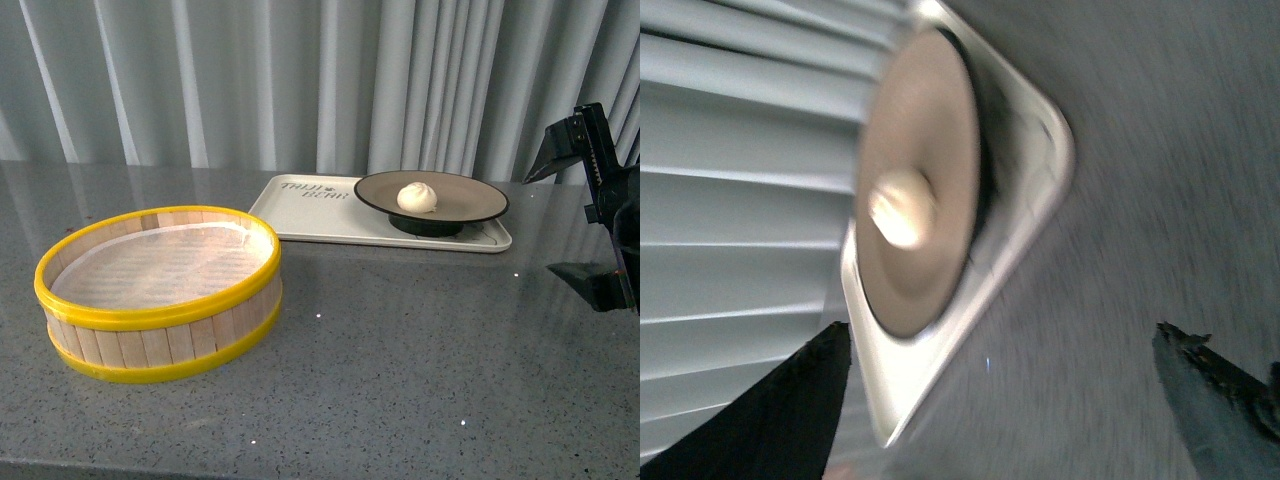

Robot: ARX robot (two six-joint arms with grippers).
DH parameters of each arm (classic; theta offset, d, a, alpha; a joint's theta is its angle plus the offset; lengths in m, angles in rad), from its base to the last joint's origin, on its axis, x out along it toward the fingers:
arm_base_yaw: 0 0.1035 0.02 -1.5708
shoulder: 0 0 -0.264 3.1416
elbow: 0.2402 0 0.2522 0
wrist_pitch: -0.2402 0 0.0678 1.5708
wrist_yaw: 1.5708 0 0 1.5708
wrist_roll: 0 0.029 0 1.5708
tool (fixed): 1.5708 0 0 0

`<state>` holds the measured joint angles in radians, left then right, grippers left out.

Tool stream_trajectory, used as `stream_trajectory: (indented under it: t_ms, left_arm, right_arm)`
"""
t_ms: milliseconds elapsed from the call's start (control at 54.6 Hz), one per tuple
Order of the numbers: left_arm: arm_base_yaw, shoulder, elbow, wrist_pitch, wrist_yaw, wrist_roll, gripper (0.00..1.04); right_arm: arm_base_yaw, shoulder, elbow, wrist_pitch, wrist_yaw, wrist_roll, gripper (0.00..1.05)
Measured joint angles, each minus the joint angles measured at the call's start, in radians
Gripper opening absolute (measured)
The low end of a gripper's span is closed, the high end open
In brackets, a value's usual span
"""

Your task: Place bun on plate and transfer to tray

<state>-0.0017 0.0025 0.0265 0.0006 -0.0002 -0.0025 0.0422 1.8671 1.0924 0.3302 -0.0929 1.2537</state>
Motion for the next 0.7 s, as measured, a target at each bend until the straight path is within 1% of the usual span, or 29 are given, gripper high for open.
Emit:
stream_trajectory:
  t_ms: [37,55,92,128,165,201,275,293,348,366,421,513,586,696]
  left_arm:
    - [0.0,0.0,0.0,0.0,0.0,0.0,0.98]
    - [0.0,0.0,0.0,0.0,0.0,0.0,0.98]
    - [0.0,0.0,0.0,0.0,0.0,0.0,0.98]
    - [0.0,0.0,0.0,0.0,0.0,0.0,0.98]
    - [0.0,0.0,0.0,0.0,0.0,0.0,0.98]
    - [0.0,0.0,0.0,0.0,0.0,0.0,0.98]
    - [0.0,0.0,0.0,0.0,-0.001,0.0,0.98]
    - [0.0,0.0,0.0,0.0,0.0,0.0,0.98]
    - [0.0,0.0,0.0,0.0,-0.001,0.0,0.98]
    - [0.0,0.0,0.0,0.0,0.0,0.0,0.98]
    - [0.0,0.0,0.0,0.0,0.0,0.0,0.98]
    - [0.0,0.0,0.0,0.0,0.0,0.0,0.98]
    - [0.0,0.0,0.0,0.0,0.0,0.0,0.98]
    - [0.0,0.0,0.0,0.0,0.0,0.0,0.98]
  right_arm:
    - [0.002,-0.002,-0.093,0.264,0.107,-0.206,0.82]
    - [0.003,-0.006,-0.133,0.346,0.121,-0.324,0.79]
    - [0.002,-0.036,-0.254,0.544,0.13,-0.588,0.68]
    - [0.002,-0.08,-0.335,0.647,0.13,-0.816,0.59]
    - [0.0,-0.134,-0.403,0.702,0.129,-0.979,0.5]
    - [-0.014,-0.192,-0.467,0.73,0.108,-1.099,0.4]
    - [-0.032,-0.253,-0.547,0.749,0.097,-1.181,0.25]
    - [-0.034,-0.26,-0.558,0.751,0.097,-1.184,0.23]
    - [-0.039,-0.298,-0.618,0.758,0.096,-1.213,0.13]
    - [-0.04,-0.304,-0.628,0.758,0.096,-1.215,0.11]
    - [-0.042,-0.344,-0.683,0.762,0.096,-1.23,0.01]
    - [-0.042,-0.403,-0.743,0.764,0.096,-1.241,0.02]
    - [-0.041,-0.423,-0.795,0.82,0.095,-1.244,0.02]
    - [-0.041,-0.473,-0.864,0.813,0.094,-1.248,0.02]
